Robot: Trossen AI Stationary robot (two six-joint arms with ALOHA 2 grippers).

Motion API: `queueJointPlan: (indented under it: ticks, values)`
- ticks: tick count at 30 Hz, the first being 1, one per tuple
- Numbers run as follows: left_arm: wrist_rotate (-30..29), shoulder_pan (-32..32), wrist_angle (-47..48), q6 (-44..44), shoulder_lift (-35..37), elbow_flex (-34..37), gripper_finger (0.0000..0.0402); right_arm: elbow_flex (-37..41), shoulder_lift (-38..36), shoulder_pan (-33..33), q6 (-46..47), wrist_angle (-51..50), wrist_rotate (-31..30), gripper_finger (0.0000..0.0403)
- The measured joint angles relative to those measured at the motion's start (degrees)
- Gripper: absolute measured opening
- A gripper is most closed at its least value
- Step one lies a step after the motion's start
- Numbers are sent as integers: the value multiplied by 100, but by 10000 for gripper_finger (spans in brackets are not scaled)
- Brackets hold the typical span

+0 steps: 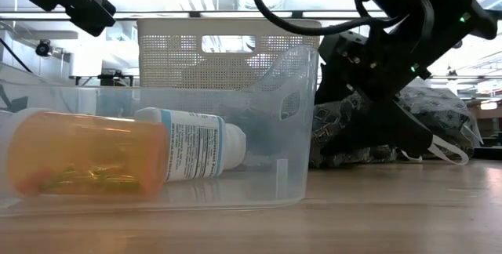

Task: Pick & Place Medicine items
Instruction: Put the gray lapover patient gown into the white laundry bin

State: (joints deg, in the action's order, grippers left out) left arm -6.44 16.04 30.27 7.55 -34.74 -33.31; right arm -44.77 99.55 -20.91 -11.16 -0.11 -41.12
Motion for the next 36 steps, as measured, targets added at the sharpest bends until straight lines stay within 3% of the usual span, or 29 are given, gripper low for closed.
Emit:
queueJointPlan:
  ticks: [6,27,36]
  values:
    - [0,1,1,0,0,-1,226,-13,-4,32,85,8,-48,323]
    - [0,-1,1,0,0,-1,226,-9,-4,34,66,-5,-50,84]
    - [0,1,1,0,0,-1,226,-9,-4,31,66,-3,-50,19]
